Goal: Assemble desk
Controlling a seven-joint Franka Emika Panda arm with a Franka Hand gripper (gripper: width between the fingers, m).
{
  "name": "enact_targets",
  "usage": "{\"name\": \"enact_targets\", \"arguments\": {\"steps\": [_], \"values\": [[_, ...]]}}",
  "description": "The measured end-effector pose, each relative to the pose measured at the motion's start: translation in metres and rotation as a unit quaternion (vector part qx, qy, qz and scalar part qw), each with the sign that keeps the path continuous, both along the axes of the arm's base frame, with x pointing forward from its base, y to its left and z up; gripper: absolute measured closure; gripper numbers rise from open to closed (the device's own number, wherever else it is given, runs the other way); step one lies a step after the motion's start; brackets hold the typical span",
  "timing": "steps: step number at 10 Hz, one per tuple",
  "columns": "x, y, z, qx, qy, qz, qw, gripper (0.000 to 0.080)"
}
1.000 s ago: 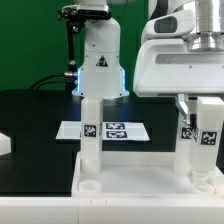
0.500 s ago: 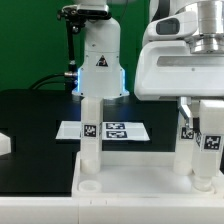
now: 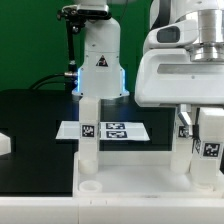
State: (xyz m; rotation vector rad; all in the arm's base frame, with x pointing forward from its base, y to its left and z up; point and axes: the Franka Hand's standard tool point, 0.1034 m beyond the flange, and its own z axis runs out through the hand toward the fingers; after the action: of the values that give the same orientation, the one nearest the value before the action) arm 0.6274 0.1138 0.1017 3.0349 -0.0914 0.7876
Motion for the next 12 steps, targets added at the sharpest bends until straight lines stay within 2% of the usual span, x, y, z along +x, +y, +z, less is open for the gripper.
{"name": "enact_targets", "arguments": {"steps": [2,3,4,5,6,8,10,12], "values": [[0.0,0.0,0.0,0.0,0.0,0.0,1.0,0.0509],[0.0,0.0,0.0,0.0,0.0,0.0,1.0,0.0291],[0.0,0.0,0.001,0.0,0.002,0.001,1.0,0.0291],[0.0,0.002,0.013,0.005,0.015,0.003,1.0,0.018],[0.001,0.004,0.028,0.012,0.023,0.002,1.0,0.0159],[0.01,-0.003,0.043,0.015,0.046,0.0,0.999,0.0151],[0.007,-0.008,0.036,0.017,0.099,-0.007,0.995,0.015],[-0.003,-0.001,0.025,0.031,0.145,-0.04,0.988,0.015]]}}
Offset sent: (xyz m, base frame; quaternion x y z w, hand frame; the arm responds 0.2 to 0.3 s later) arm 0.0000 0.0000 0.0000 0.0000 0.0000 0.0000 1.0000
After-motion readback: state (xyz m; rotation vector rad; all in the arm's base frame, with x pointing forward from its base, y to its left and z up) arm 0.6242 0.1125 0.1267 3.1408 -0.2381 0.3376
